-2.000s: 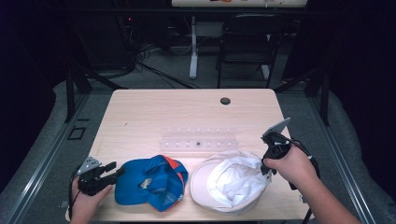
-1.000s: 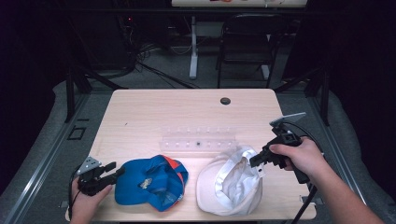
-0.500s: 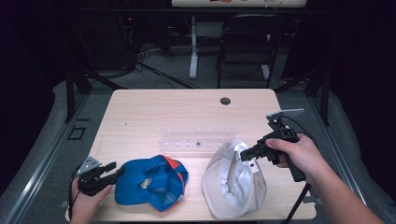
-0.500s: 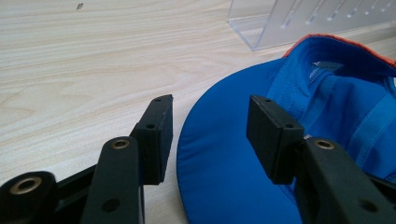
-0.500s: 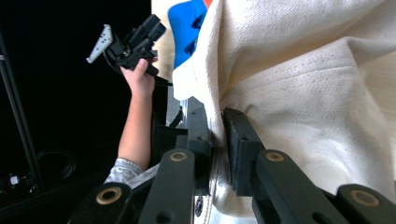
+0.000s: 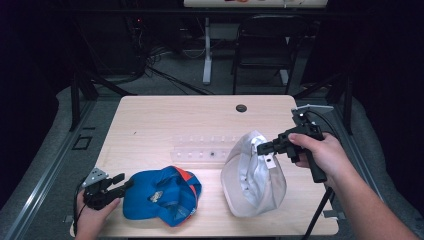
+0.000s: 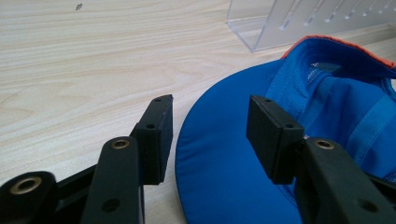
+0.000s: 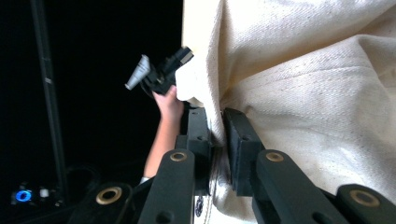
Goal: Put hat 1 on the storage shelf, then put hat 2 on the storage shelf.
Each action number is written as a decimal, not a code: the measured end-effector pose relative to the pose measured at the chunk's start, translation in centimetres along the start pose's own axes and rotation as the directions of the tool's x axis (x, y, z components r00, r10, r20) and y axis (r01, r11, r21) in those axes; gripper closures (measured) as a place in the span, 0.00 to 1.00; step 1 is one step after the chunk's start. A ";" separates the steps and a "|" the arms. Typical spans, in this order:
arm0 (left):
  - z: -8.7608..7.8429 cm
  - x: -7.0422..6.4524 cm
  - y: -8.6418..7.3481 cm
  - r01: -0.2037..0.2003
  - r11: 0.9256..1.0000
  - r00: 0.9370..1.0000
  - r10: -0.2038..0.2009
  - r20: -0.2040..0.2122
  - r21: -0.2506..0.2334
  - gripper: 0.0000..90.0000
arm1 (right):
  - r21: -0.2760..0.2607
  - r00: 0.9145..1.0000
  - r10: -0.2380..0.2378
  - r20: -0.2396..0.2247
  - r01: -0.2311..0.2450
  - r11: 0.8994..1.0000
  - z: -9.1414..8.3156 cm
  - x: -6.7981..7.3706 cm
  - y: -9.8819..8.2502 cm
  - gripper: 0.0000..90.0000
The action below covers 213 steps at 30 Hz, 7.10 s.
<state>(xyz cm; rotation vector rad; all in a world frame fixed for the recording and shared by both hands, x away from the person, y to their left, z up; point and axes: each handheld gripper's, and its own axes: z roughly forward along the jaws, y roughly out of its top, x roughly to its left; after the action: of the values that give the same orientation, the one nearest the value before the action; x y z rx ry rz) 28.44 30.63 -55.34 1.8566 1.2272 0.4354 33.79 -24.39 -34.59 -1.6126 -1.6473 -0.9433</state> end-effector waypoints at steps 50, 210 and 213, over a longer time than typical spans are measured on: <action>0.4 -8.3 9.8 -0.251 0.951 0.957 0.271 0.098 -0.179 0.48 | -0.205 0.989 0.017 -0.144 -0.047 0.978 6.2 7.2 10.8 0.91; -0.7 -3.3 2.9 -0.009 1.000 0.999 0.008 0.053 0.010 0.57 | -0.201 0.844 -0.328 0.424 0.441 0.875 9.8 -5.3 -2.1 0.65; -0.6 -3.0 2.3 0.000 1.000 0.999 0.000 0.037 0.006 0.57 | -0.222 0.855 -0.320 0.408 0.433 0.874 10.2 -6.0 -3.0 0.66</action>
<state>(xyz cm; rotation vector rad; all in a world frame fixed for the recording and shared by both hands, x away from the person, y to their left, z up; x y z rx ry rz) 27.96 27.94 -52.67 1.8612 1.2054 0.3965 31.49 -18.98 -45.27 -1.7764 -2.2286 -1.2059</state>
